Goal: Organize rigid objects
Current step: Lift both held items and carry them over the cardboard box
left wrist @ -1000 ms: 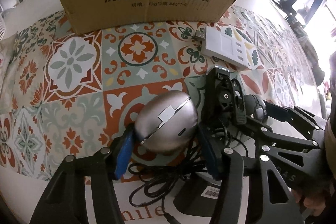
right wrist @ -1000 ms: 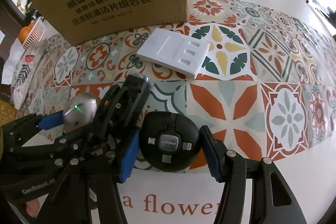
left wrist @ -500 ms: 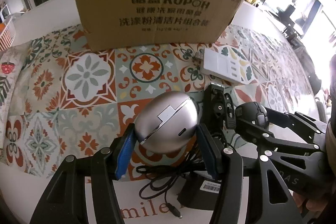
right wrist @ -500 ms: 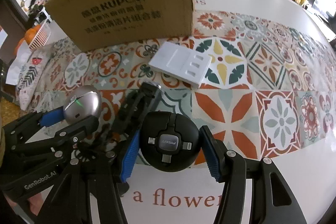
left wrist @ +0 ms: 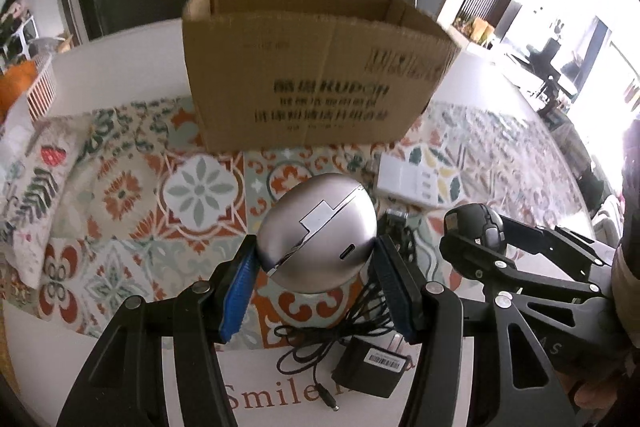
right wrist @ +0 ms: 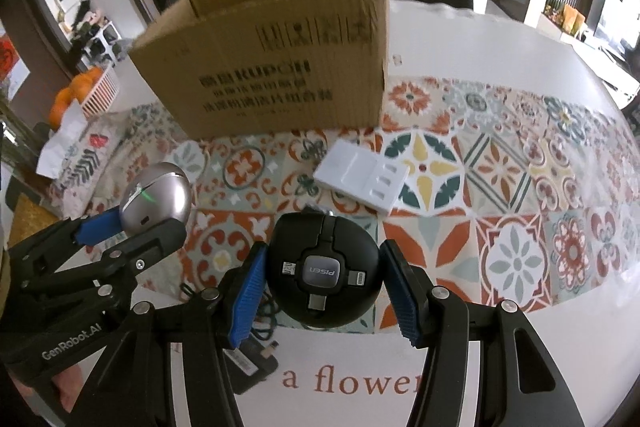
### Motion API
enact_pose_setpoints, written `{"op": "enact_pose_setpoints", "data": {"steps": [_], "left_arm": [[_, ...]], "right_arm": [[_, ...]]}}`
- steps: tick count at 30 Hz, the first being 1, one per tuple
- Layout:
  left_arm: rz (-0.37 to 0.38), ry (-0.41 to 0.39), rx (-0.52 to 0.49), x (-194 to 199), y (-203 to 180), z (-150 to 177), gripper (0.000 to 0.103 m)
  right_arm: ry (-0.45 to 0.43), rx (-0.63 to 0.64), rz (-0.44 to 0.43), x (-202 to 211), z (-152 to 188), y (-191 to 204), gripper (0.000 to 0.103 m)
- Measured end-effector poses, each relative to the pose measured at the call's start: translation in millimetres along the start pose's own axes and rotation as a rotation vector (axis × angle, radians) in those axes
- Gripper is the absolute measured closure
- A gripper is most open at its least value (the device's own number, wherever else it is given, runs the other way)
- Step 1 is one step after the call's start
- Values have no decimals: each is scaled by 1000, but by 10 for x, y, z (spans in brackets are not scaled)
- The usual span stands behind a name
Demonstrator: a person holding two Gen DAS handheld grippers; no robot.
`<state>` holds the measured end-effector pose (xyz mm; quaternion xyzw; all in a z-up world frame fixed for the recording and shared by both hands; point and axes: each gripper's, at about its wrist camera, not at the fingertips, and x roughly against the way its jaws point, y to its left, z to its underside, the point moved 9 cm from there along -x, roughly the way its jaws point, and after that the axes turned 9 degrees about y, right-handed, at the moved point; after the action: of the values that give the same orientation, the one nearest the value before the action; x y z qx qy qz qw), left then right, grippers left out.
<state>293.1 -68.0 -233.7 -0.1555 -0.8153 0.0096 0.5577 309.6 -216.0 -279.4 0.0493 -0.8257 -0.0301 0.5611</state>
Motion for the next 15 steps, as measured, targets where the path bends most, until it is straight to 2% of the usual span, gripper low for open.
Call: {"op": "enact_pose_setpoints", "data": {"steps": [15], "left_arm": [[-5, -165, -2, 584, -17, -541, 46]], "right_arm": [[-174, 25, -12, 575, -554, 140, 46]]}}
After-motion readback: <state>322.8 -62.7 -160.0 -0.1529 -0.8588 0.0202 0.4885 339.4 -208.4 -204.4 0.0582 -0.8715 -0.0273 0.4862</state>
